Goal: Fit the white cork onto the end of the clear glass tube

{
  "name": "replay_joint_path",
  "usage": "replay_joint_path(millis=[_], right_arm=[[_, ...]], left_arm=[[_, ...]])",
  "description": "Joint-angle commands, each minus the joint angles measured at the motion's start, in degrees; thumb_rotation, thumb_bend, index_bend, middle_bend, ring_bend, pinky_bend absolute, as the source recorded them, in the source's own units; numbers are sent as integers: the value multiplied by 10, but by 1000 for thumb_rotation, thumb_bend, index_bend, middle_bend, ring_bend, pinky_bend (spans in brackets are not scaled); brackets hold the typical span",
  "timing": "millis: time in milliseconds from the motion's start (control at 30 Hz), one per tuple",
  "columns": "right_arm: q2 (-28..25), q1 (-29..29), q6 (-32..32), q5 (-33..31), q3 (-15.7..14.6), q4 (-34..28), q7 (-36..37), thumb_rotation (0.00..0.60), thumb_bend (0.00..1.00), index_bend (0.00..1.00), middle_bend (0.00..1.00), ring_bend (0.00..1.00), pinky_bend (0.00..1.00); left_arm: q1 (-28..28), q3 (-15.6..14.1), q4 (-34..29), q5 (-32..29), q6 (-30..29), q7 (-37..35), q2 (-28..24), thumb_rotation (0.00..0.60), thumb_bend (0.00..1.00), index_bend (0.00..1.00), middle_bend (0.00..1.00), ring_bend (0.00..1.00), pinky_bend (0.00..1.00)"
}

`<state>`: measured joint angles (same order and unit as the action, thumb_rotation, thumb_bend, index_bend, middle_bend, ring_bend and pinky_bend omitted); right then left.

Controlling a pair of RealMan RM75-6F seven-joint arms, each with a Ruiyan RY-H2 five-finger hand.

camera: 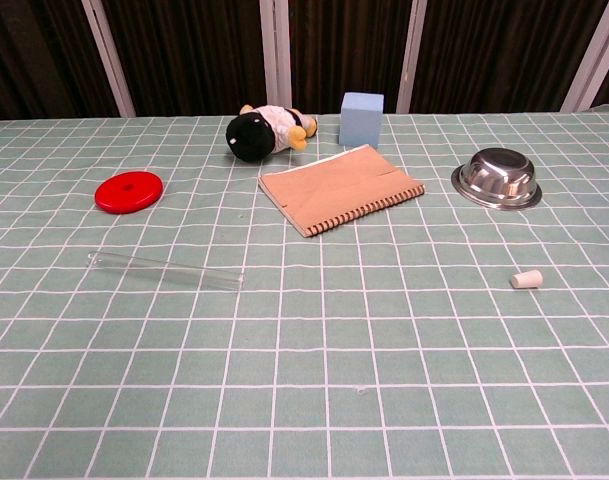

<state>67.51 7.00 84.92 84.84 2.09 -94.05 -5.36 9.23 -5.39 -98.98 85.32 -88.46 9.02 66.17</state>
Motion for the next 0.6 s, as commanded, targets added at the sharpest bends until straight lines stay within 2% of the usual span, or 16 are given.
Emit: replay_joint_path(millis=[33, 300, 500, 600], right_arm=[[0, -1, -1, 1, 0, -2, -3, 600, 324, 0, 0, 0, 0], [4, -1, -9, -4, 2, -7, -8, 600, 324, 0, 0, 0, 0], [4, 2, -21, -10, 6, -10, -4, 600, 325, 0, 0, 0, 0], [7, 4, -26, -10, 7, -11, -4, 600, 324, 0, 0, 0, 0]], left_arm=[[-1, 3, 0, -1, 5, 0, -1, 600, 118, 70, 0, 0, 0], [15, 26, 3, -27, 48, 28, 7, 600, 140, 77, 9, 0, 0], [66, 73, -29, -73, 110, 96, 18, 600, 191, 141, 104, 0, 0], [103, 100, -37, -107, 151, 148, 43, 600, 227, 227, 169, 0, 0]])
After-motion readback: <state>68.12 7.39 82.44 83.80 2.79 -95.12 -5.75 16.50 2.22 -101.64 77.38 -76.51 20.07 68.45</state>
